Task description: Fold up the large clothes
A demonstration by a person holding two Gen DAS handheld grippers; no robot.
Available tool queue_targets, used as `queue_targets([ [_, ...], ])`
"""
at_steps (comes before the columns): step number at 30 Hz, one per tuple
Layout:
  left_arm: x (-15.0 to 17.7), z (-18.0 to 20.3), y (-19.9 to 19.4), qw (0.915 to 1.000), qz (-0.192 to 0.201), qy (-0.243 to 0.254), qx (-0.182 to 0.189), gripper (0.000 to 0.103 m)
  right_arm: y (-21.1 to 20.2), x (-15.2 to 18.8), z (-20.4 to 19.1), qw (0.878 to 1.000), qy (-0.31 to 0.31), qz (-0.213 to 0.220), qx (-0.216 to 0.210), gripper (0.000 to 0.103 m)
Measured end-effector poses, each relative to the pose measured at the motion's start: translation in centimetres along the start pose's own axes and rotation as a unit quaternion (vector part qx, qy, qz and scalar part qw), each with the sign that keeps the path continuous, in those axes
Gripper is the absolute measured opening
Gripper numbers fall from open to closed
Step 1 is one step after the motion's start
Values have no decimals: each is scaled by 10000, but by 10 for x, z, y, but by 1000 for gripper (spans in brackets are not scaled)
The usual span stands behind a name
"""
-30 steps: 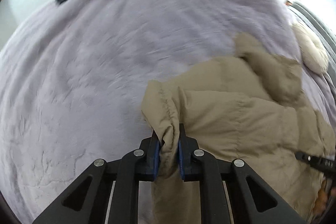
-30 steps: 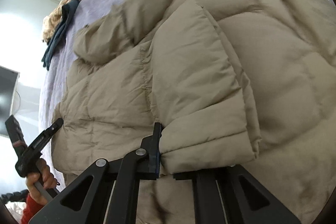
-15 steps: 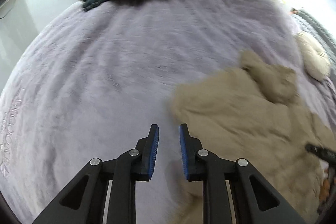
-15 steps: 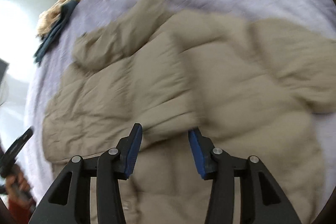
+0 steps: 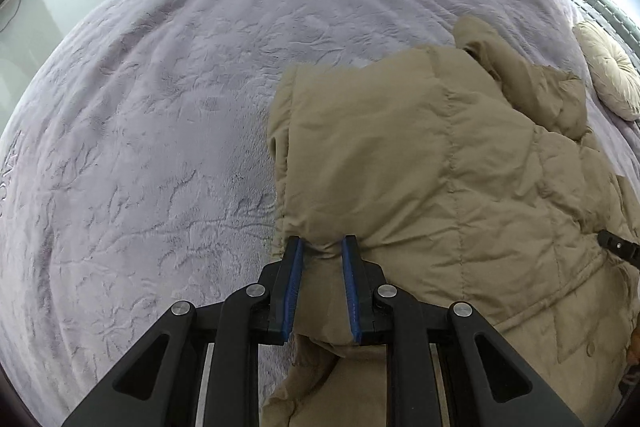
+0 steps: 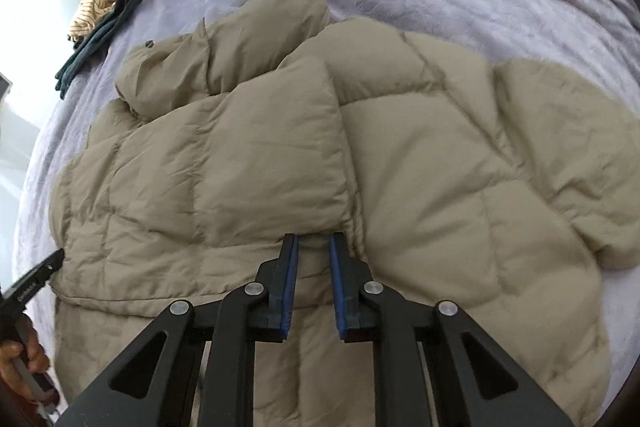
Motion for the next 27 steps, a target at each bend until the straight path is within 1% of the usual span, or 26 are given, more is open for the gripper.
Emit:
queue_targets([
  [1, 0, 0, -1, 10000, 0, 3, -35, 22, -3, -1, 4, 9999, -1, 0, 138, 16],
  [2, 3, 8, -4, 9995, -153, 4, 266, 22, -8, 0, 10, 9994, 19, -1, 332, 17],
  [3, 4, 10, -8, 9997, -124, 13, 204, 22, -16, 0, 17, 9992, 82, 17, 384, 19],
  [5, 4, 15, -20, 9999, -63, 72, 136, 22, -27, 5, 26, 9994, 222, 25, 268, 20],
  [7, 8, 21, -35, 9998, -46, 127, 154, 22, -38, 13, 37, 9992, 356, -19, 205, 20],
  [9, 10, 29, -47, 9997, -41, 151, 167, 22, -49, 24, 45, 9985, 531, -56, 128, 23],
  [10, 13, 33, -54, 9998, -38, 143, 152, 22, -54, 30, 48, 9980, 617, -78, 73, 30],
  [11, 16, 40, -61, 9998, -44, 131, 175, 22, -58, 35, 48, 9976, 692, -92, 22, 40],
  [12, 20, 46, -67, 9996, -81, 121, 244, 22, -64, 43, 51, 9967, 797, -119, -56, 43],
  [16, 40, 81, -92, 9980, -145, 205, 574, 22, -80, 74, 59, 9934, 1091, -256, -264, 45],
  [21, 66, 120, -111, 9964, -217, 411, 711, 22, -96, 103, 73, 9871, 1514, -299, -433, 49],
  [22, 69, 126, -112, 9959, -267, 409, 764, 24, -99, 107, 76, 9861, 1573, -296, -455, 50],
  [23, 74, 133, -113, 9954, -332, 406, 805, 52, -102, 112, 81, 9848, 1640, -297, -485, 50],
  [24, 79, 138, -114, 9954, -371, 380, 796, 90, -103, 115, 84, 9840, 1684, -298, -494, 50],
  [25, 81, 142, -118, 9960, -309, 329, 772, 94, -105, 118, 88, 9831, 1734, -298, -503, 51],
  [26, 82, 148, -124, 9962, -176, 342, 778, 94, -106, 121, 93, 9821, 1787, -294, -516, 51],
  [27, 83, 154, -126, 9957, -152, 434, 809, 94, -109, 124, 100, 9810, 1848, -278, -526, 51],
])
Point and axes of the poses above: each gripper's, at about its wrist camera, not at the fingertips, and y roughly the way its jaws point, z to its right, x to its underside, the point moved 10 cm from there along y, roughly the way its jaws point, and after that the axes turned 7 degrees about -y, right-handed, at the moved point
